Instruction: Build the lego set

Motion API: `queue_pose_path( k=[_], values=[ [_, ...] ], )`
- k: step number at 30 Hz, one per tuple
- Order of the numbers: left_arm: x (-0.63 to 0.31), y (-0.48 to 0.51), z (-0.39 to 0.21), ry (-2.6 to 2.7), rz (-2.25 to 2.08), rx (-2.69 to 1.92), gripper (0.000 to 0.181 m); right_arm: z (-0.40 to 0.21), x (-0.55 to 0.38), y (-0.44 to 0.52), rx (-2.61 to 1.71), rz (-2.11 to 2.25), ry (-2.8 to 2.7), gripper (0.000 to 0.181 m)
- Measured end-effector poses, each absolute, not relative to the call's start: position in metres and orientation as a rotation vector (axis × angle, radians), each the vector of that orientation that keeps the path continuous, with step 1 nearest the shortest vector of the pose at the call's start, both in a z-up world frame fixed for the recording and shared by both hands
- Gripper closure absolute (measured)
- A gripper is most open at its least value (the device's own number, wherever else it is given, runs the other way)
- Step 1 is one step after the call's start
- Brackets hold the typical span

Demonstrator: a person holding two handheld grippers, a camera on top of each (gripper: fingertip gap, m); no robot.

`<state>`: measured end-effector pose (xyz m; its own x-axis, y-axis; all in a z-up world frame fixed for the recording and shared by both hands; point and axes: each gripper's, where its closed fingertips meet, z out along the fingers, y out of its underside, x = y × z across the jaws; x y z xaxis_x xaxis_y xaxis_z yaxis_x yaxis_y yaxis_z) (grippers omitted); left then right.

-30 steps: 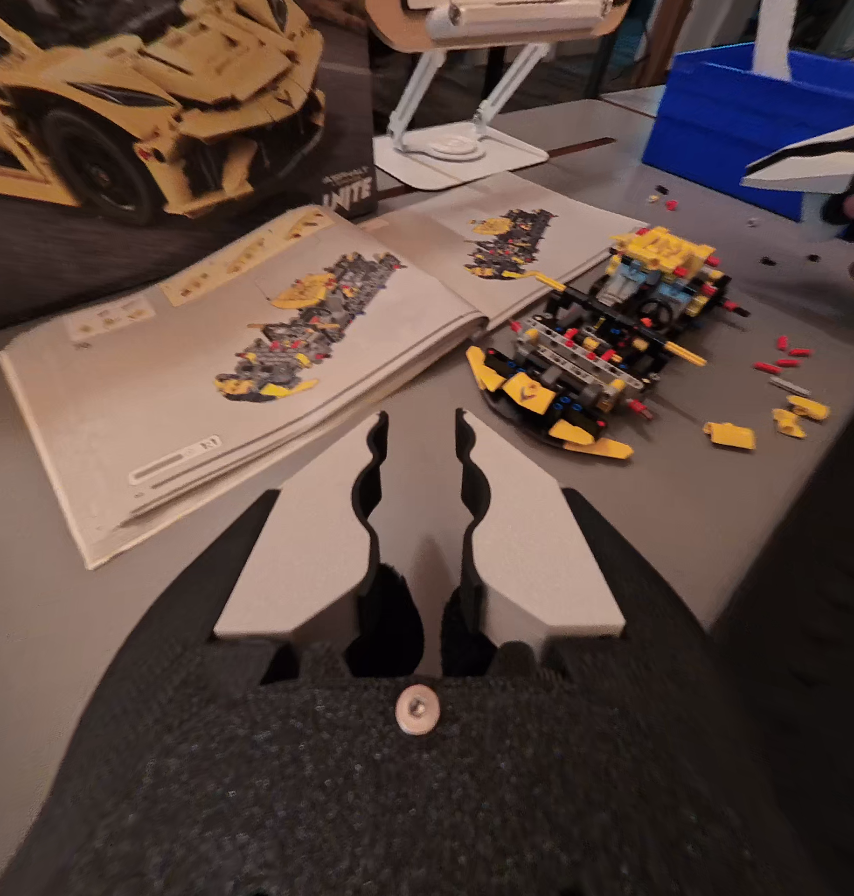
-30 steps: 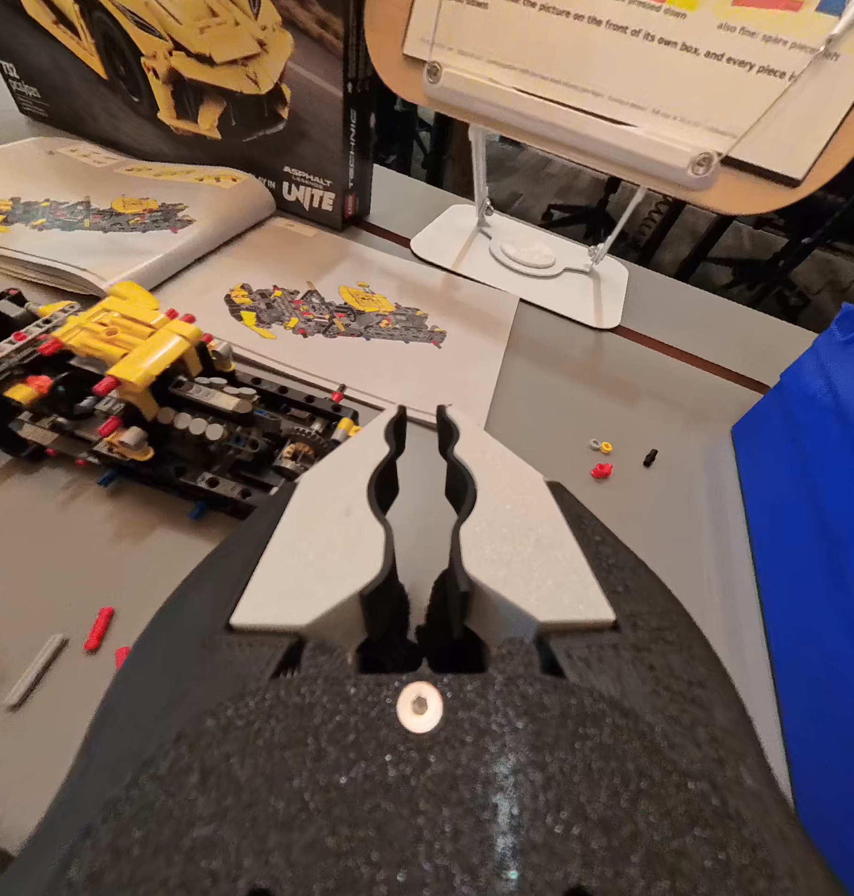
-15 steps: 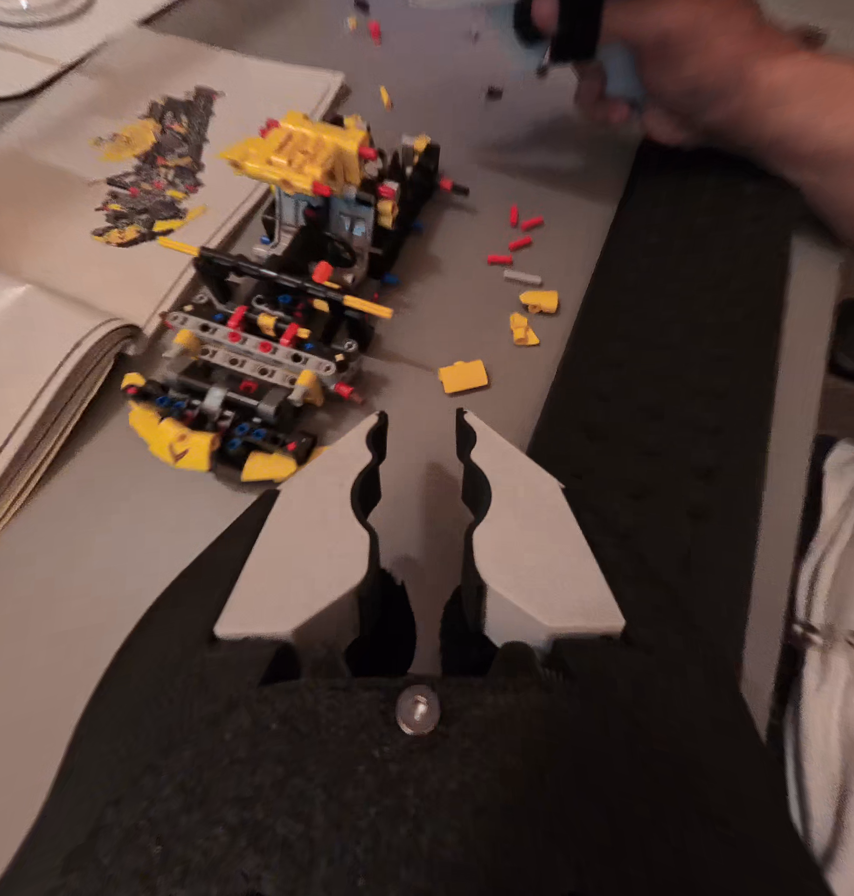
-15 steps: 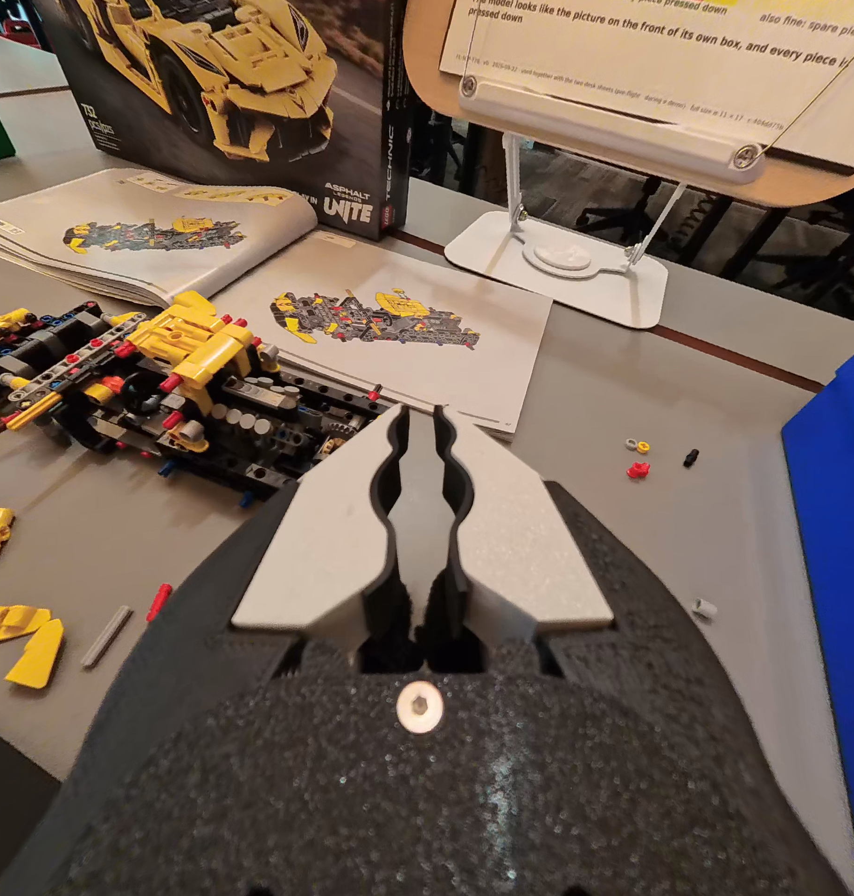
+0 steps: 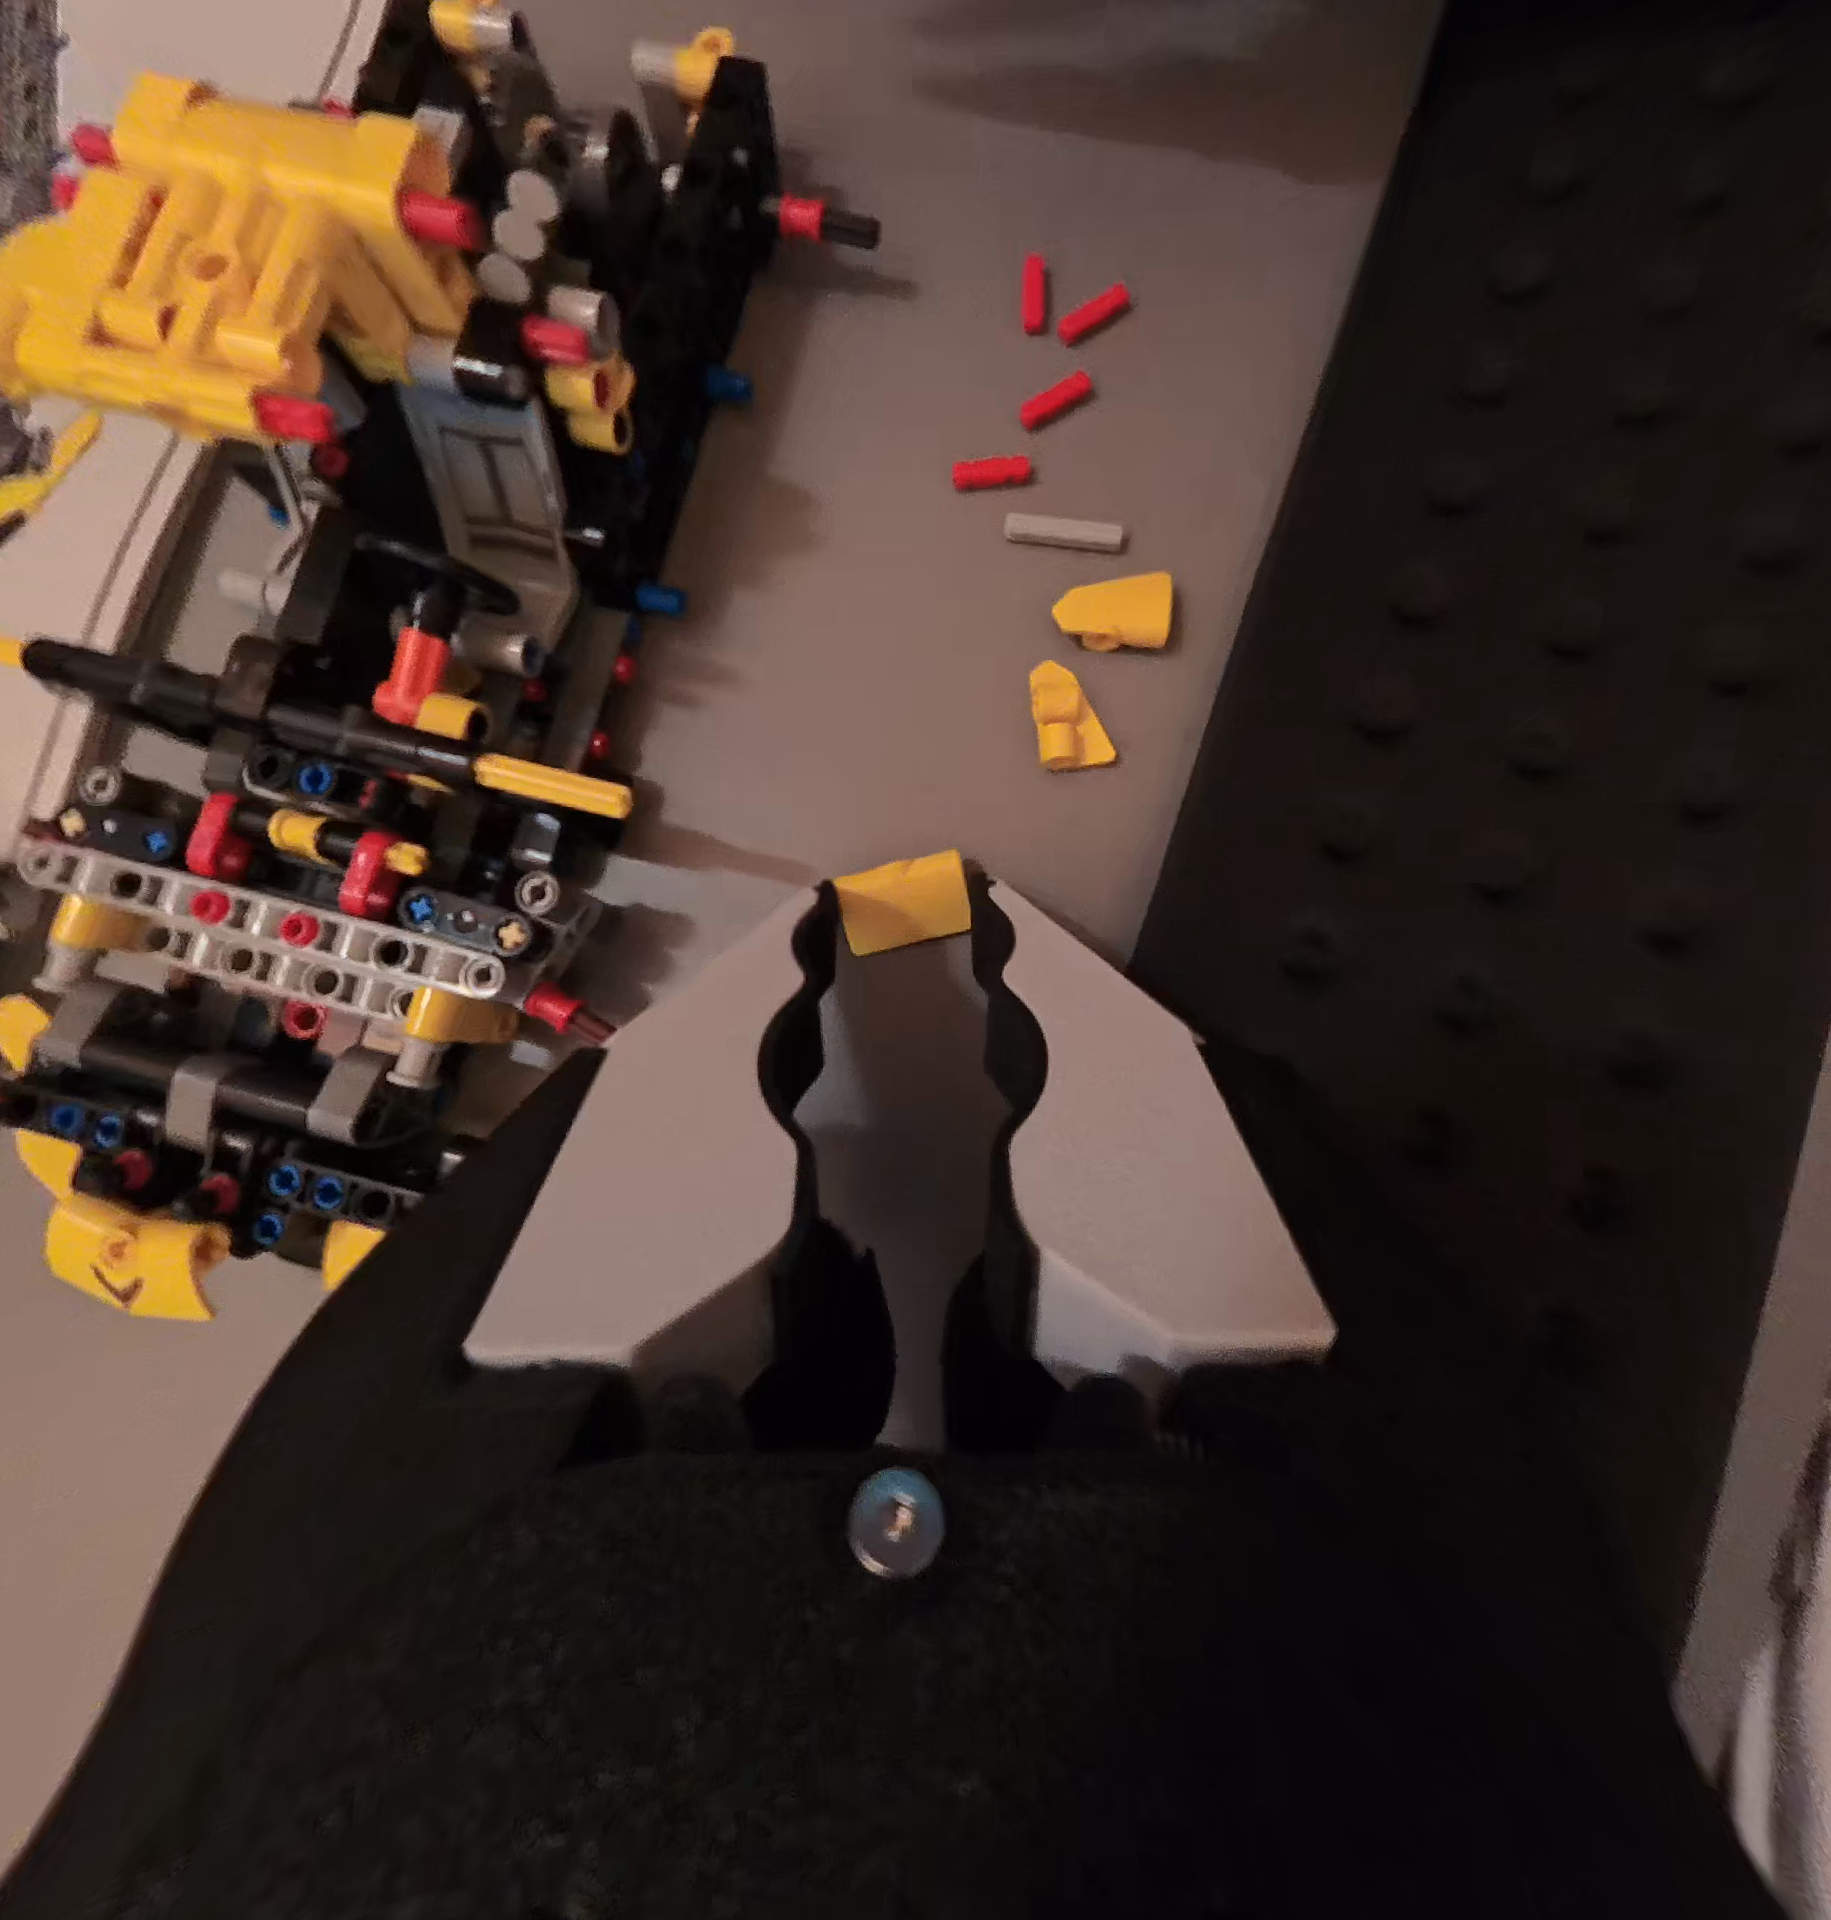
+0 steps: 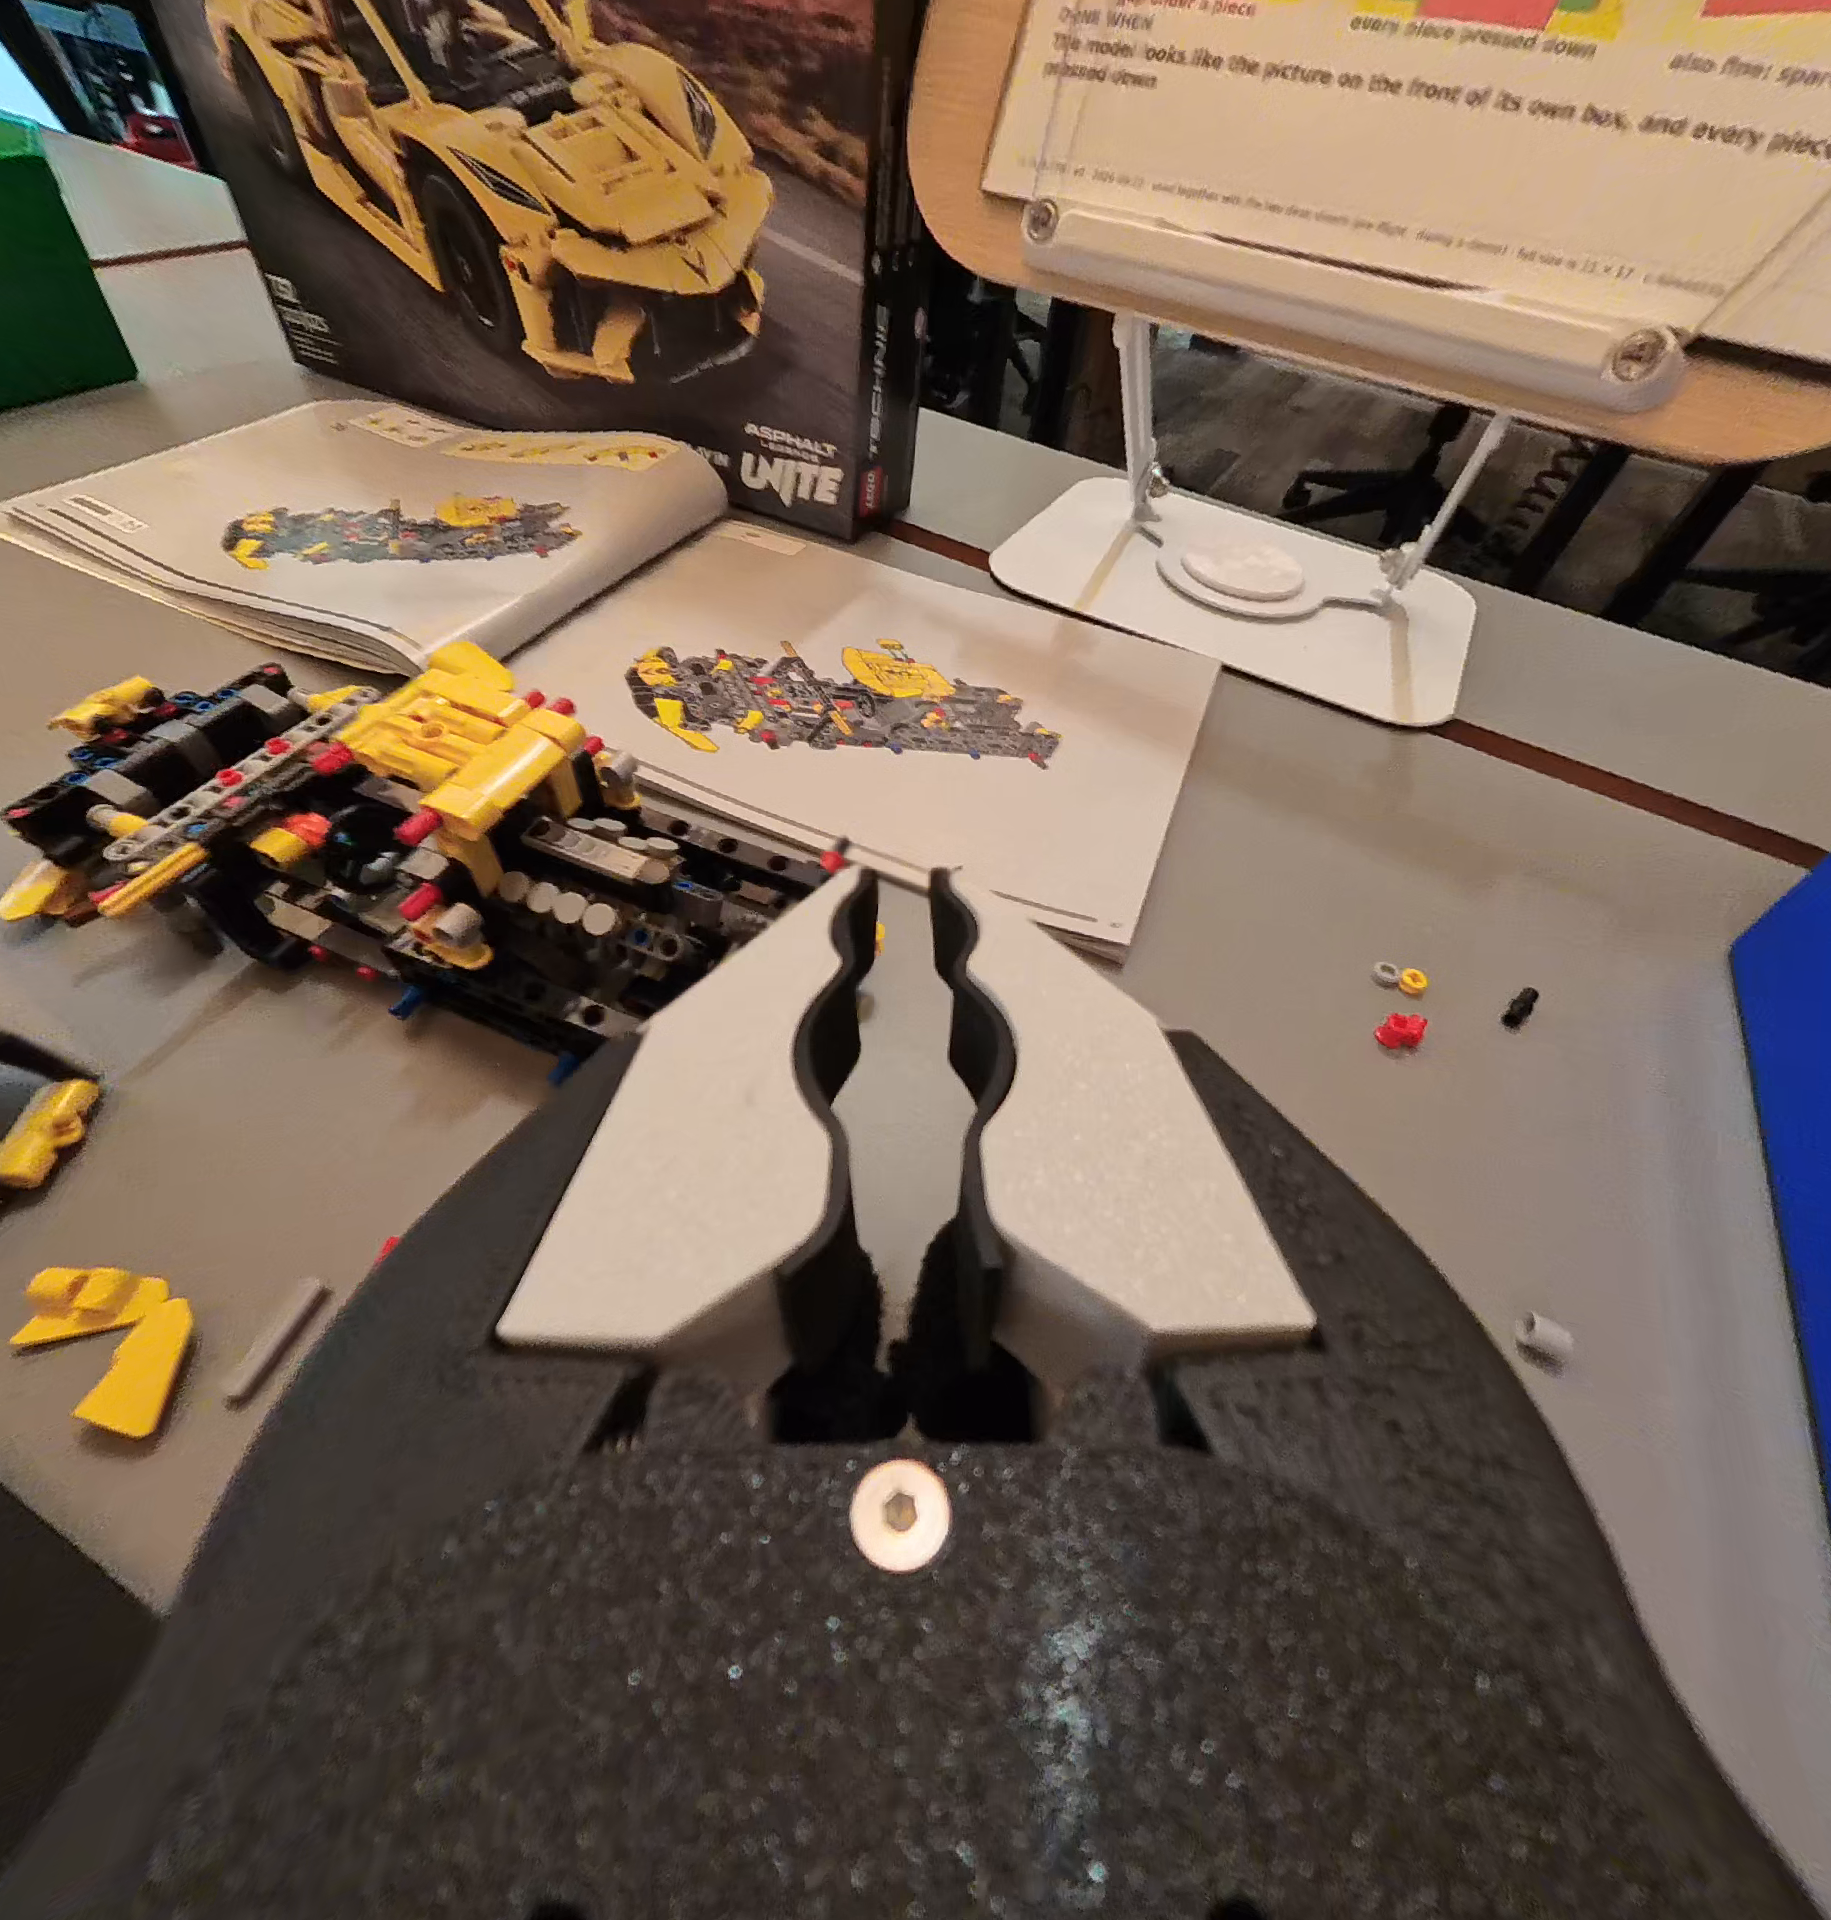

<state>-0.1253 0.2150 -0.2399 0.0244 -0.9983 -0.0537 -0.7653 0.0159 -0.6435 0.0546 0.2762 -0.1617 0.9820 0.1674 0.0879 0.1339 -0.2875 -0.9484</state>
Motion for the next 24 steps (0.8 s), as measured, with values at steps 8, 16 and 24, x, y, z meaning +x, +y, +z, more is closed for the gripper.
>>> queue_pose_path(
  k=[8, 16, 24],
  values=[
    [-0.143, 0.177, -0.141, 1.861, -1.326, -1.312, 0.156, -0.097, -0.116, 0.192, -1.459, 0.876, -0.848, 0.164],
    [-0.172, 0.16, -0.087, 1.866, -1.979, -1.231, 0.156, -0.089, -0.183, 0.174, -1.328, 0.52, -1.191, 0.165],
    [-0.171, 0.172, -0.097, 1.771, -1.915, -1.332, 0.156, -0.103, -0.183, 0.183, -1.364, 0.418, -1.222, 0.173]
  ],
)
